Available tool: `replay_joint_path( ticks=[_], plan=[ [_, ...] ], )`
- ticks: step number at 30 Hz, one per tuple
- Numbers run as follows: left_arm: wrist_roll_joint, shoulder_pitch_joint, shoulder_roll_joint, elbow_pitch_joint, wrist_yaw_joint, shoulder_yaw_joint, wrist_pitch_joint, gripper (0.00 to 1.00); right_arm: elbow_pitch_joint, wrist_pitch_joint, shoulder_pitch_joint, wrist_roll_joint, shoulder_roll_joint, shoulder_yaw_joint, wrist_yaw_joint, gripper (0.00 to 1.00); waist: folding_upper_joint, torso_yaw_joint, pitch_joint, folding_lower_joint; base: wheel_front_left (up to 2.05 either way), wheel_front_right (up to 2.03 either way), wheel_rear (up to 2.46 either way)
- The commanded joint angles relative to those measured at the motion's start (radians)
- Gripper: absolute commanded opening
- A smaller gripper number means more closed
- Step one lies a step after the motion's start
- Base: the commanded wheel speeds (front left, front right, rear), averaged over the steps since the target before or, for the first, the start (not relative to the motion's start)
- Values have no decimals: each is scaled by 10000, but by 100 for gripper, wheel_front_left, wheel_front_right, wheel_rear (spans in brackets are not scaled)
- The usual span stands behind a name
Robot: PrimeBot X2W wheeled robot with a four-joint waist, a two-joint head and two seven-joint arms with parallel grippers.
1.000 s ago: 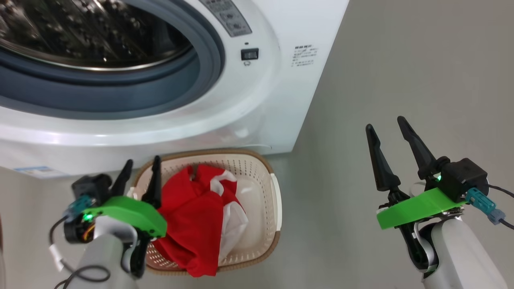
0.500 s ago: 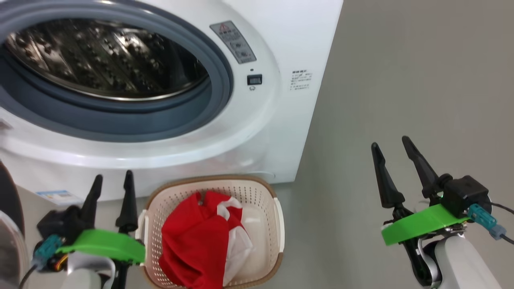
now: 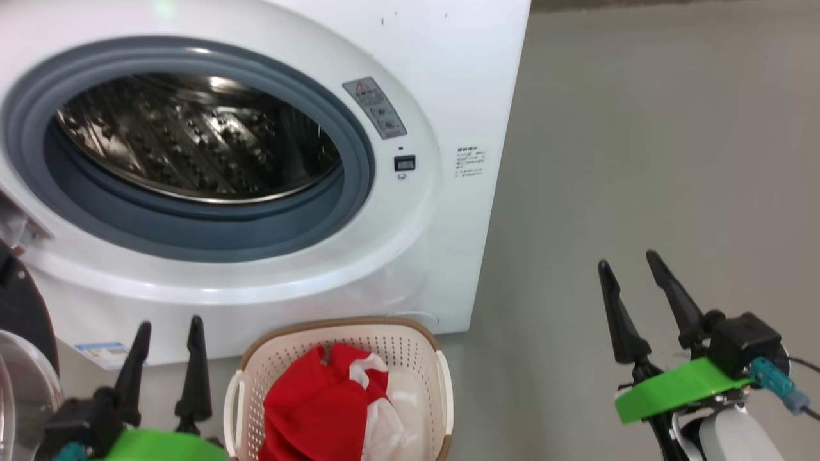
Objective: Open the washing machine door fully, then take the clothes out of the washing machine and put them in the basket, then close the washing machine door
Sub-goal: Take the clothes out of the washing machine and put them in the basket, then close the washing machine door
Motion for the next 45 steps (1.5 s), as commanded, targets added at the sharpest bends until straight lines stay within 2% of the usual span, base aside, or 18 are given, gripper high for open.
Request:
replay_joint_path(
  ticks=[1,15,45],
  plan=[
    [62,86,143,-382,12,273,-78,100,-292,-63,30,-78,10,178,65,100,0,-38,-295,0,0,0,0],
    [-238,1432,265,-1484,-51,76,-78,100,-555,-63,815,-44,7,143,65,100,0,-159,-1192,0,0,0,0],
    [-321,2295,153,-1802,250,-88,-78,100,-570,-63,1426,5,-253,147,65,100,0,-213,-1733,0,0,0,0]
  ],
)
